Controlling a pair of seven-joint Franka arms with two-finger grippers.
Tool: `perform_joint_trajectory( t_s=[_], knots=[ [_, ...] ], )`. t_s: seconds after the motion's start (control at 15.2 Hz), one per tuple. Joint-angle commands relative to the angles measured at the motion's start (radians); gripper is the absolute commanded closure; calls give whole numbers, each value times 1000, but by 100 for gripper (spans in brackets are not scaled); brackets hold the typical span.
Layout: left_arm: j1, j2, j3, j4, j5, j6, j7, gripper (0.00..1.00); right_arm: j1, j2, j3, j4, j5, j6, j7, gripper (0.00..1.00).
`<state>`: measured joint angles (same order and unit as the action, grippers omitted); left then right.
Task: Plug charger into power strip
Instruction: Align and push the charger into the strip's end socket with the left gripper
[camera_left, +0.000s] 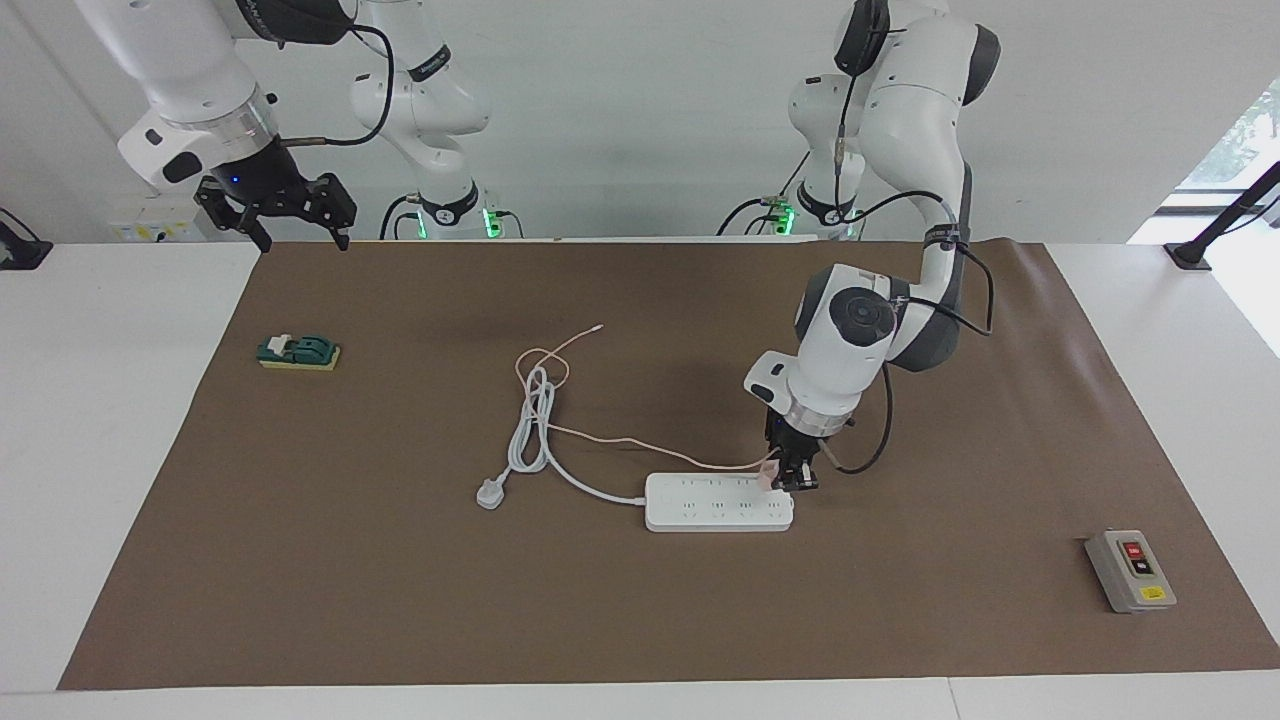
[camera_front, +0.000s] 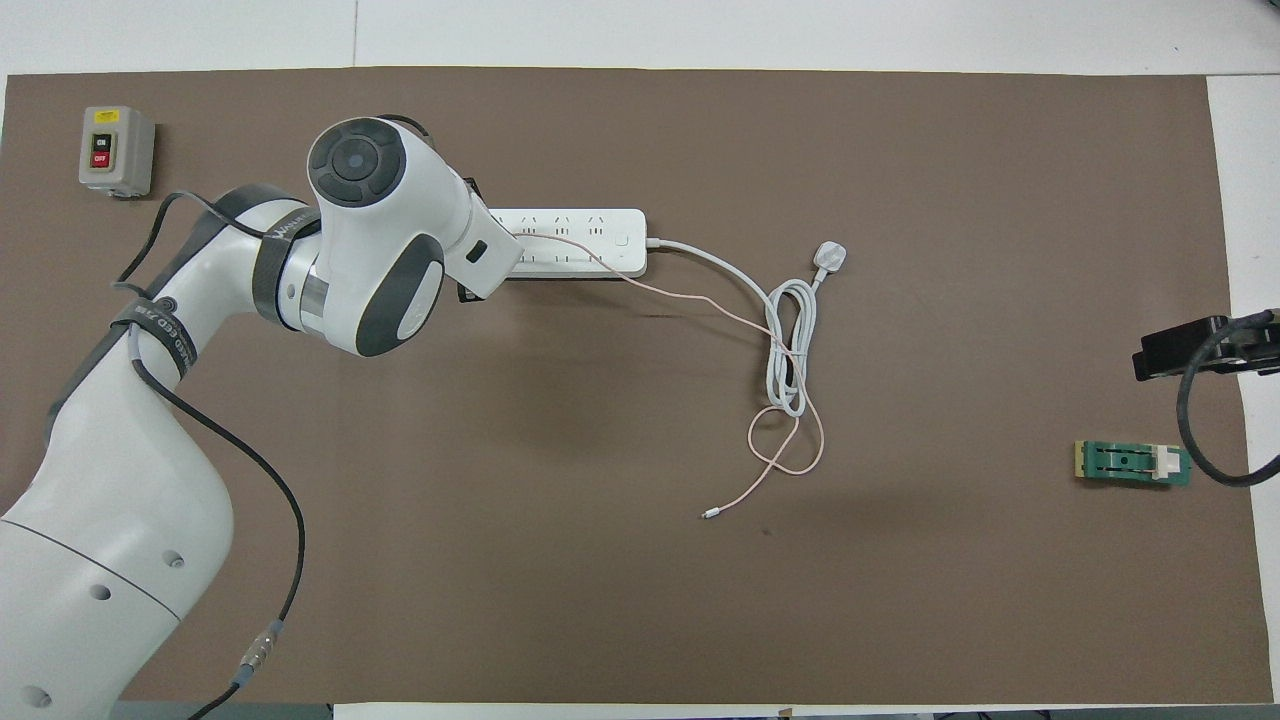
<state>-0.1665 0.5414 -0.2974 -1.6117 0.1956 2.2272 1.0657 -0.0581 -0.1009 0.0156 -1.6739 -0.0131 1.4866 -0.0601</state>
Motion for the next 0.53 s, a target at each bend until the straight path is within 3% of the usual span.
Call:
perform_joint_trajectory(
  t_s=[0.0, 0.46],
  knots=[
    [30, 92, -23, 18, 41, 23, 75, 100, -8, -20, 6, -15, -15, -12, 16, 0],
    [41, 100, -32, 38, 36, 17, 106, 100, -8, -19, 6, -15, -15, -12, 16, 0]
  ],
)
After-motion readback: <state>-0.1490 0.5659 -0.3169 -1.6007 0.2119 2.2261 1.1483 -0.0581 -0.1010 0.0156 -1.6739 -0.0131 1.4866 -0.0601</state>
